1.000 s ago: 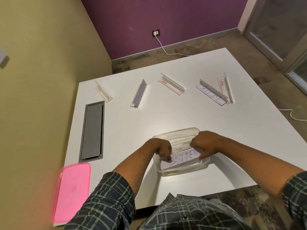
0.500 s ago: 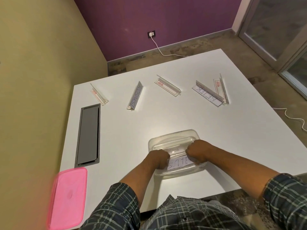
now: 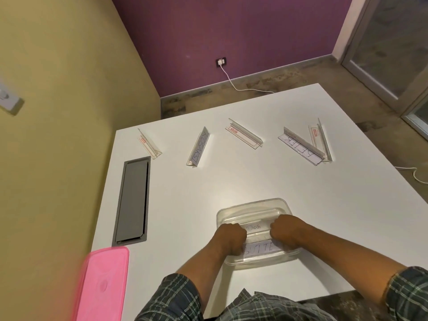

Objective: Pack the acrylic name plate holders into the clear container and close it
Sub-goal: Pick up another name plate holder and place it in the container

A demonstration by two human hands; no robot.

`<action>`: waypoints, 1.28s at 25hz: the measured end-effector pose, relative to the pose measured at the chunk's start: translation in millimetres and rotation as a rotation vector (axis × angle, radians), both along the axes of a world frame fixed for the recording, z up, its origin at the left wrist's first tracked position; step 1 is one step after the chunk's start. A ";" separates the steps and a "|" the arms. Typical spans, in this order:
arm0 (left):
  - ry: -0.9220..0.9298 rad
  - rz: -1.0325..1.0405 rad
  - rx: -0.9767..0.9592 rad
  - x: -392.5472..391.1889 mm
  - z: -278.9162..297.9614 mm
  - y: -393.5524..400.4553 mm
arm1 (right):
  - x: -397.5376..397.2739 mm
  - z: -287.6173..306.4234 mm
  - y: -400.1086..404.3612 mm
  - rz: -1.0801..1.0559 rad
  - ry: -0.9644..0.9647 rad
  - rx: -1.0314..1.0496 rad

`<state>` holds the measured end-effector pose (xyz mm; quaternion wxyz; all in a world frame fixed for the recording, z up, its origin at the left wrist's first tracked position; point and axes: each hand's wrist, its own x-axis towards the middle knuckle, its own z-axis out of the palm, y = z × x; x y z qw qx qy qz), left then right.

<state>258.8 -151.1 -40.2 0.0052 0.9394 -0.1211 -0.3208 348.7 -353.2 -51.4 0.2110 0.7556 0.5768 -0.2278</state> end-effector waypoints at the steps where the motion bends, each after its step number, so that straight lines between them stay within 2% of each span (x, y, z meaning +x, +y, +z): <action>1: 0.002 -0.021 -0.003 1.4 3.1 0.6 | 1.0 0.6 0.2 0.016 0.000 0.000; 3: -0.007 -0.025 -0.035 6.0 11.9 3.5 | 5.1 7.3 1.9 0.051 0.016 0.058; 6: -0.121 0.084 -0.169 15.7 24.8 13.1 | 17.7 18.3 3.5 0.214 -0.072 0.329; 9: -0.314 0.304 -0.302 26.5 36.5 30.6 | 39.6 38.4 26.1 0.209 -0.151 0.603; 11: -0.424 0.494 -0.367 38.4 44.6 49.0 | 60.1 51.0 49.4 0.175 -0.179 0.713; 15: -0.532 0.853 -0.438 70.2 50.6 101.6 | 105.8 69.0 101.4 0.142 -0.231 0.763; 18: -0.573 0.991 -0.460 91.1 44.9 140.6 | 138.2 71.5 137.4 0.097 -0.258 0.722; 20: -0.597 1.058 -0.478 104.4 39.8 162.1 | 160.7 68.3 161.4 -0.003 -0.252 0.703; 23: -0.594 1.151 -0.478 125.5 28.6 188.1 | 201.3 59.2 200.8 -0.314 -0.164 0.599; 26: -0.578 1.198 -0.519 146.3 12.5 201.2 | 242.2 46.1 233.7 -0.651 0.054 0.546; 28: -0.583 1.199 -0.546 158.5 1.6 203.4 | 264.0 32.6 251.7 -0.842 0.245 0.599; 32: -0.574 1.213 -0.581 181.6 -19.4 205.0 | 292.1 0.5 283.9 -1.032 0.469 0.671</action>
